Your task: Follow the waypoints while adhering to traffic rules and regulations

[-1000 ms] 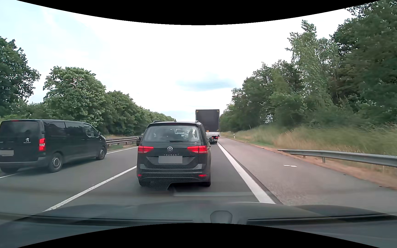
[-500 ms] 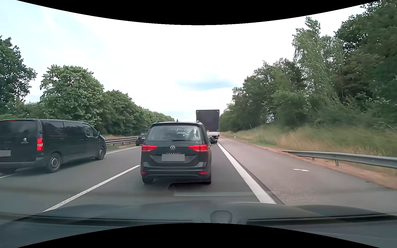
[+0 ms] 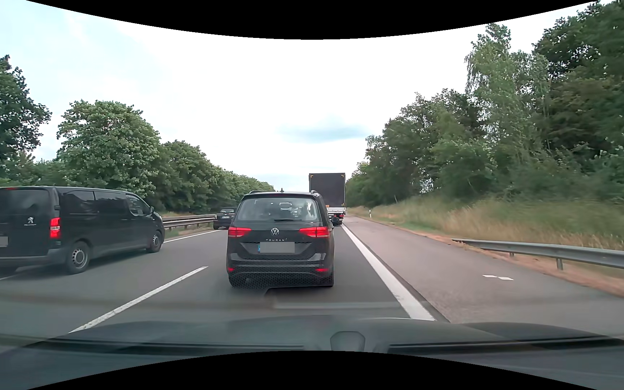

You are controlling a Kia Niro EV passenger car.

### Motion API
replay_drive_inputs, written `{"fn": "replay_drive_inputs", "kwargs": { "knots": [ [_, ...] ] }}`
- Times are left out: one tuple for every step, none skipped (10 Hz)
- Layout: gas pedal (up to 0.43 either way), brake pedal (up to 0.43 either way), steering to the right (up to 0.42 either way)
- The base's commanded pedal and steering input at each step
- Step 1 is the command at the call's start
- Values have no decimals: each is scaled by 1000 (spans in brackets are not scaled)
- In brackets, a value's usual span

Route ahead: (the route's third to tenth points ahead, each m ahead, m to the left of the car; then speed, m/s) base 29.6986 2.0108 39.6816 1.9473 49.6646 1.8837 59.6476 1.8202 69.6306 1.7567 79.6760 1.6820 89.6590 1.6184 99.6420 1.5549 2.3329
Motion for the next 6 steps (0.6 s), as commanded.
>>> {"fn": "replay_drive_inputs", "kwargs": {
  "knots": [
    [87,0,-2],
    [87,0,-1],
    [87,0,-1],
    [87,0,-1],
    [87,0,-1],
    [87,0,-1]
  ]
}}
